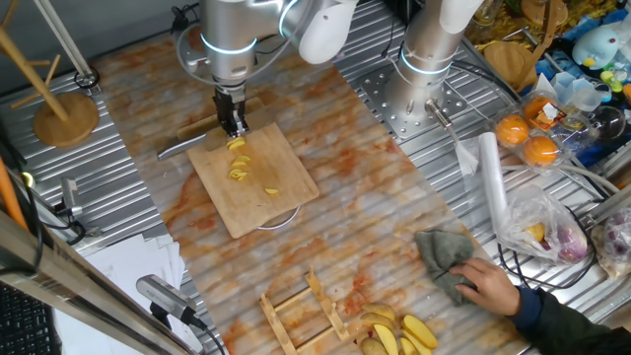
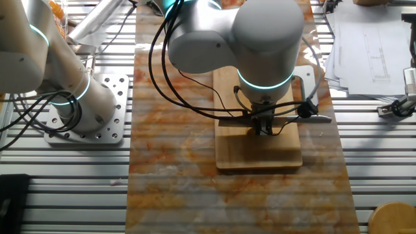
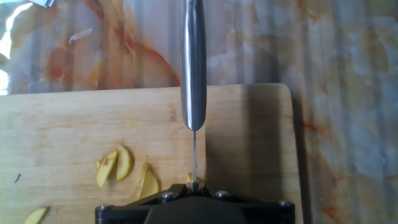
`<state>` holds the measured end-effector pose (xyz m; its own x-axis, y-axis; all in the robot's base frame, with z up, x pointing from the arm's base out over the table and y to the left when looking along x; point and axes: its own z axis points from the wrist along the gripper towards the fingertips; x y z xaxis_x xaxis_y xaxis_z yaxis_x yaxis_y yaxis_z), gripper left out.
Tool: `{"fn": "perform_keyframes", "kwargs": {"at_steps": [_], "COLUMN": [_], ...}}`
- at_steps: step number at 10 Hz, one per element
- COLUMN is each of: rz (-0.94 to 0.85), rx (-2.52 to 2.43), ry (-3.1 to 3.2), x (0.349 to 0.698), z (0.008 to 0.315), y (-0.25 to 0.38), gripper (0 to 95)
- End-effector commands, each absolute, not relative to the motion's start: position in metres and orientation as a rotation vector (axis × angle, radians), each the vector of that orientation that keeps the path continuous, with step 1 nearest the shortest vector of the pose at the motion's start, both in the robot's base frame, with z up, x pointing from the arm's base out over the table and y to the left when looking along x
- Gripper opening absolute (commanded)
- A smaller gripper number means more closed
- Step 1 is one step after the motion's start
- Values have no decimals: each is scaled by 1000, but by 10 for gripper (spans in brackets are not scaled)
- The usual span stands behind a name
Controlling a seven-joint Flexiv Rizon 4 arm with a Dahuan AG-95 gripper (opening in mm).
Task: Chop the potatoes
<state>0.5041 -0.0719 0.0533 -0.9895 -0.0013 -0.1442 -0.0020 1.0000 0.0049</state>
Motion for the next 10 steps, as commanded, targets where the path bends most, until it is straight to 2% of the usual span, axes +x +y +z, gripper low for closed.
{"fn": "perform_keyframes", "kwargs": {"at_steps": [1,4,10], "rz": [10,-10,-10], "rx": [-5,-15,-32], "ry": [2991,2966,2953], "x": [507,509,510], "z": [38,18,10], "y": [-71,-71,-70], "gripper": [0,0,0]}}
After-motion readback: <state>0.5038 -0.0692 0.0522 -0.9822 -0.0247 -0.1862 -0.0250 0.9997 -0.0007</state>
